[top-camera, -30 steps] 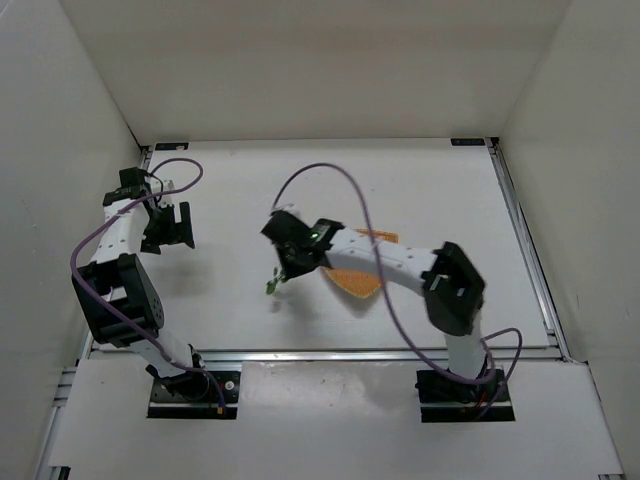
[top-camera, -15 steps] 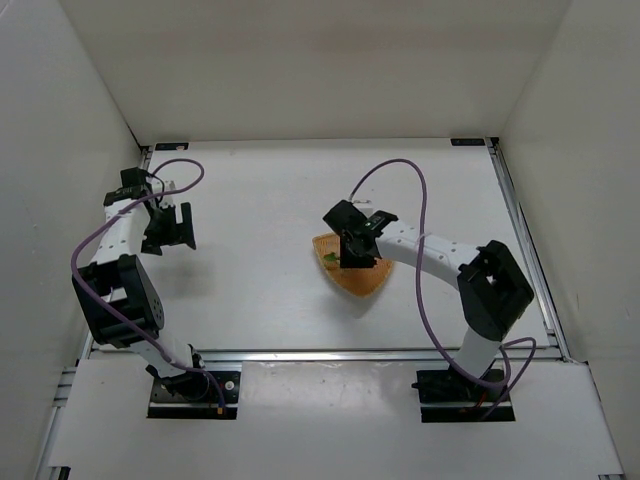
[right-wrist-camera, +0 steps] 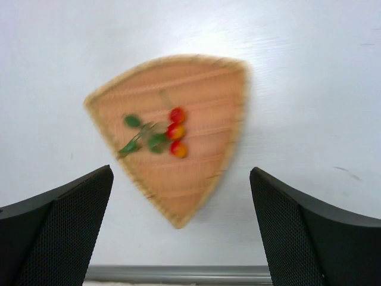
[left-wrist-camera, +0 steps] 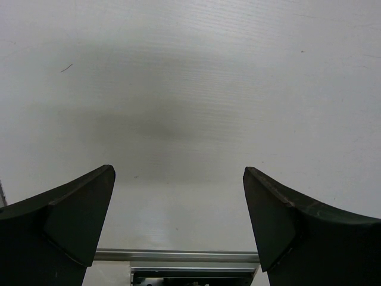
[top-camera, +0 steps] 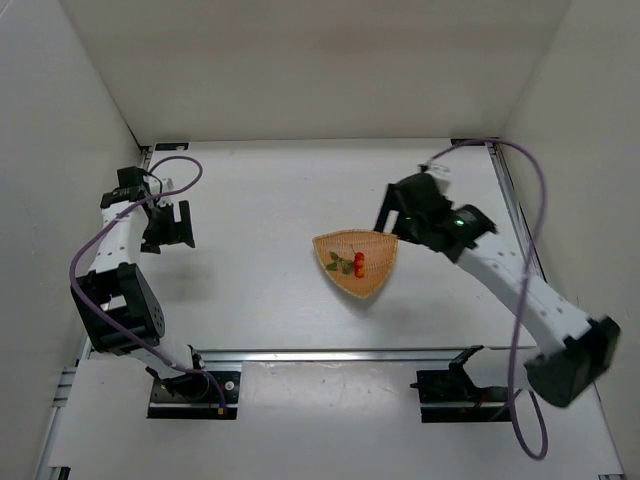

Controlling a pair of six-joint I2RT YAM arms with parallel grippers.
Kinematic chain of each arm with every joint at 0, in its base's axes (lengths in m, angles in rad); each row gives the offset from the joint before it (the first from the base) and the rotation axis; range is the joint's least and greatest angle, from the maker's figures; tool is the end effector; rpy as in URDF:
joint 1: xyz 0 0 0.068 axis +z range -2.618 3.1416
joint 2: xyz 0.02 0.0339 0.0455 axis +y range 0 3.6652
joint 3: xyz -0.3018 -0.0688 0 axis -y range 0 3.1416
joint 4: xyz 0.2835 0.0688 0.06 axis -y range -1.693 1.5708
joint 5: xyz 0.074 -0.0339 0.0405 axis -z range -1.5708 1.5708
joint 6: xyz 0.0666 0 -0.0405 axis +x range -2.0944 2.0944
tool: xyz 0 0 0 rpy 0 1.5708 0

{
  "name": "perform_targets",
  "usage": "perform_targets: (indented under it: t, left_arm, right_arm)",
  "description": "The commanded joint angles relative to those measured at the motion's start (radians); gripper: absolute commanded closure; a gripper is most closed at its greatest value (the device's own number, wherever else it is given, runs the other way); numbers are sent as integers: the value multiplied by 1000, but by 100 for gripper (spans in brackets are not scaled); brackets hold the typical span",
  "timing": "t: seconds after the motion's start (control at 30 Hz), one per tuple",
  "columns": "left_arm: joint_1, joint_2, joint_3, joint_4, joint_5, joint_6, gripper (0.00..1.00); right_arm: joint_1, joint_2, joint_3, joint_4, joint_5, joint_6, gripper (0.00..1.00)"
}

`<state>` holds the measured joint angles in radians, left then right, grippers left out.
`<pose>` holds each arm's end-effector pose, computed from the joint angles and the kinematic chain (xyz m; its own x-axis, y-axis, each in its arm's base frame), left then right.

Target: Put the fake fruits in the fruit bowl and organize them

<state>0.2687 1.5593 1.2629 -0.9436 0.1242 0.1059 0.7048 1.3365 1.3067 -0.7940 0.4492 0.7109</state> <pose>0.3403 0.0851 0.2574 -0.9305 -0.1474 -0.3354 -0.1270 0.9885 -0.0822 0.2672 0.1893 0.3603 -0.6577 0.2122 -0.7228 0.0928 0.9750 0.2019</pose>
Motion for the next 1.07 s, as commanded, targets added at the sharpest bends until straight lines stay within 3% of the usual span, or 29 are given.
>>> perform_targets:
  t: [0.0,0.23,0.4,1.03]
  left_arm:
    - [-5,-53,24,-6,28,-11,0]
    - [-5,-53,24,-15,37,-29,0]
    - [-5,-71,24,-24,37,-29,0]
    - [-14,-99,-14,-24,18,-29,0]
  right_arm:
    - [-173,-183,-162,-86,-39,-14,0]
    - [-650,-567,-394,-96,-260,-113,0]
    - [-804,-660,-446,-126,-319,-137,0]
    - [-804,-714,-455,-125,-354,-169,0]
